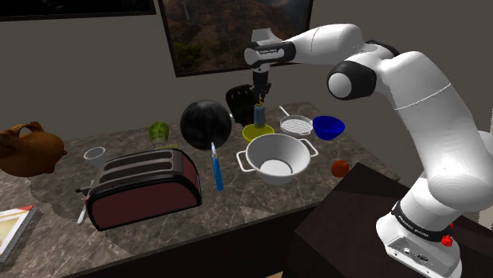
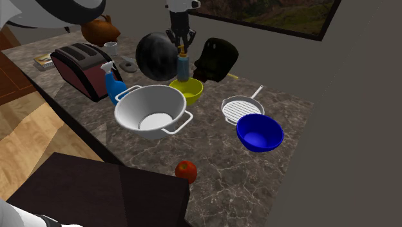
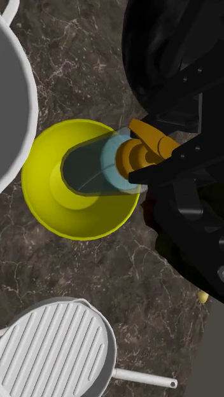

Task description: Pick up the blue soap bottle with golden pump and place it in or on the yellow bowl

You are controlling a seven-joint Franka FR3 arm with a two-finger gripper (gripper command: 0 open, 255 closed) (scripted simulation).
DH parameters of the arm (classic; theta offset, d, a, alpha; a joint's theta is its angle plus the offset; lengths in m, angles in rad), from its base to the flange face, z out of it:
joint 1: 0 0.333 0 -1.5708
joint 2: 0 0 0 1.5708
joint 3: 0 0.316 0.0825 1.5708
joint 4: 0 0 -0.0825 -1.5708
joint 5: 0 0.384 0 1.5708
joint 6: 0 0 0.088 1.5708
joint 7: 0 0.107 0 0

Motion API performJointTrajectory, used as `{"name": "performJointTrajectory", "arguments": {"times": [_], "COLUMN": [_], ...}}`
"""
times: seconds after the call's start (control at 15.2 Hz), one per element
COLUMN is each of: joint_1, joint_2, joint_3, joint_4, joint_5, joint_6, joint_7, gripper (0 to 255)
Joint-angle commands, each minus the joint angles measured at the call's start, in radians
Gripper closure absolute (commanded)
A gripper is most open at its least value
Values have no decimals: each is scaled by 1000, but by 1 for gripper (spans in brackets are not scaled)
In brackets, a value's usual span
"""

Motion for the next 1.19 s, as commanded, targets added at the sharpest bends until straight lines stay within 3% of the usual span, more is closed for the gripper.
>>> {"name": "performJointTrajectory", "arguments": {"times": [0.0,0.53,0.99,1.06,1.12], "joint_1": [1,4,4,4,4], "joint_2": [5,35,36,36,36], "joint_3": [1,5,5,5,5], "joint_4": [-17,-73,-72,-72,-72], "joint_5": [1,7,7,7,7], "joint_6": [23,109,108,108,108], "joint_7": [-1,-5,-5,-5,-5], "gripper": [255,255,255,0,0]}}
